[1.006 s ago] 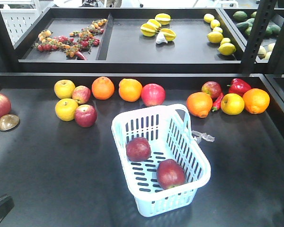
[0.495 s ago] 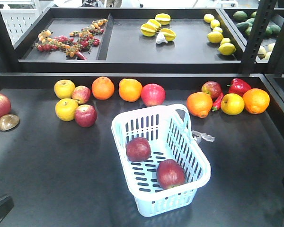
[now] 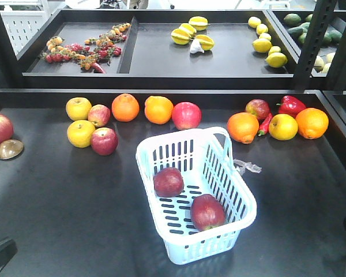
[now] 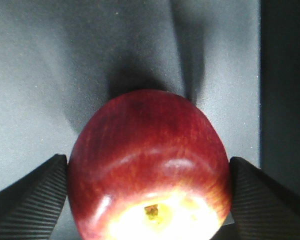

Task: Pick three apples into basket with both arms
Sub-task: 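Lift the apple and carry it over the basket with the right gripper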

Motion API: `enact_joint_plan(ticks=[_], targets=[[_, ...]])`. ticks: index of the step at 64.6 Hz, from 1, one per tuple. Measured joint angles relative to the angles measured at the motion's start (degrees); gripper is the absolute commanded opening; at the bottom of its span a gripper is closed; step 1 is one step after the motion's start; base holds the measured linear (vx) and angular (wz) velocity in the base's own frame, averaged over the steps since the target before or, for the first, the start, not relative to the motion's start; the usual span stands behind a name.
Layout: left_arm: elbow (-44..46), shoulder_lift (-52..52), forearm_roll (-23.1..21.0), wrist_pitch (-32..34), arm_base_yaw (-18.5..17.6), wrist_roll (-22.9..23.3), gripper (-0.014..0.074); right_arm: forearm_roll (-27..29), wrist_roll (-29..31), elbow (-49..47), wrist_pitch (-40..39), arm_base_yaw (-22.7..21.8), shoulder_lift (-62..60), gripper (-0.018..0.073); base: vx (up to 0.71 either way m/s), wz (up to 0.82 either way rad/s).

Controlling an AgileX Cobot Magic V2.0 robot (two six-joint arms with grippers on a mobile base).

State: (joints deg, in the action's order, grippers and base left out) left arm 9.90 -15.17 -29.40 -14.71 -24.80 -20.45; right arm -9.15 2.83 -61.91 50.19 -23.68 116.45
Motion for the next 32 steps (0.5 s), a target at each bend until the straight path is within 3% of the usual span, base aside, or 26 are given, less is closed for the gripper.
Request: enact_joint_plan(ticks=[18,32], targets=[[0.0,0.0,0.0,0.0,0.0,0.0,-0.0006,5.76,3.63,-0.68,0.18,0.0,-2.43,0.019,0.0,0.0],[0.0,0.0,0.0,0.0,0.0,0.0,-0.0006,15.2,10.66,-3.82,2.74,0.0,-11.71,0.0143,0.0,0.0]])
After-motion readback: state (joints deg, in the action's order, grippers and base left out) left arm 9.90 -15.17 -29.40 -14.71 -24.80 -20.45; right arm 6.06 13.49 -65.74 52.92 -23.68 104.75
